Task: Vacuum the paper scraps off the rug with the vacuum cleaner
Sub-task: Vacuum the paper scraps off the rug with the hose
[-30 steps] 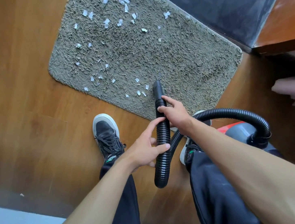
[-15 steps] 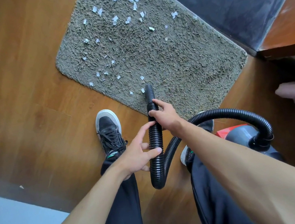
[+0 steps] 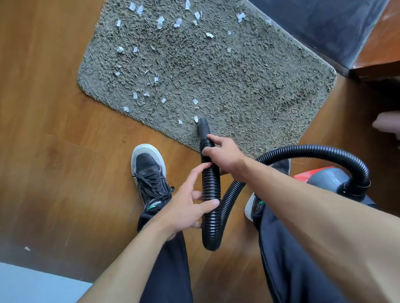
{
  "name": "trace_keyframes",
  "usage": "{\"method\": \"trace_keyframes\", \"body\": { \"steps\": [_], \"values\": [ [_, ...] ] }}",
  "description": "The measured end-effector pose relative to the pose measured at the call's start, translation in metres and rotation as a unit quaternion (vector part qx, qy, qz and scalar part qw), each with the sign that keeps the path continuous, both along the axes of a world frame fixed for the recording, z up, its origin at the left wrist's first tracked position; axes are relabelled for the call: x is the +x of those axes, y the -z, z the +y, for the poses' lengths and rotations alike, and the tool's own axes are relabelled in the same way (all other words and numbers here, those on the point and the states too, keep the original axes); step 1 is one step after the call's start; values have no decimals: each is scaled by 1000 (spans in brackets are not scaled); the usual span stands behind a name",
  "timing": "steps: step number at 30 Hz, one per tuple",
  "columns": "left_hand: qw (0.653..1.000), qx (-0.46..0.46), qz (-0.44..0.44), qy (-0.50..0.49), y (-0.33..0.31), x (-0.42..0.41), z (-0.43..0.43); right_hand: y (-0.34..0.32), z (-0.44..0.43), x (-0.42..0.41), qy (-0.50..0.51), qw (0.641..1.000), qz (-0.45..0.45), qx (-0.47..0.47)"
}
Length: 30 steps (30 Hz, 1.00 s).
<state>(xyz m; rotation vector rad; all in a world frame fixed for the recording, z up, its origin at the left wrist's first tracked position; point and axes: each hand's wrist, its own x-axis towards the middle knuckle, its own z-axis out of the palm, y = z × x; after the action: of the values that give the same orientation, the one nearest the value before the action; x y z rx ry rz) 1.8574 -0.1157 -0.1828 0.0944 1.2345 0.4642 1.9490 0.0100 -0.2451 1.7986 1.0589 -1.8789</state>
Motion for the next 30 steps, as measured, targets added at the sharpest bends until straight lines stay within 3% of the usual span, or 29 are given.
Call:
{"method": "trace_keyframes", "body": {
  "steps": [9,20,30],
  "values": [
    [999,-10,5,-40,1,-19,-18,5,-11,-28,-62,998,11,8],
    [1000,3,-17,3,3,-6,2,-1,-2,-3,-3,999,-29,37],
    [1000,1,-23,-12,0,-17,-11,-3,-10,-15,2,999,-26,-19]
  ]
}}
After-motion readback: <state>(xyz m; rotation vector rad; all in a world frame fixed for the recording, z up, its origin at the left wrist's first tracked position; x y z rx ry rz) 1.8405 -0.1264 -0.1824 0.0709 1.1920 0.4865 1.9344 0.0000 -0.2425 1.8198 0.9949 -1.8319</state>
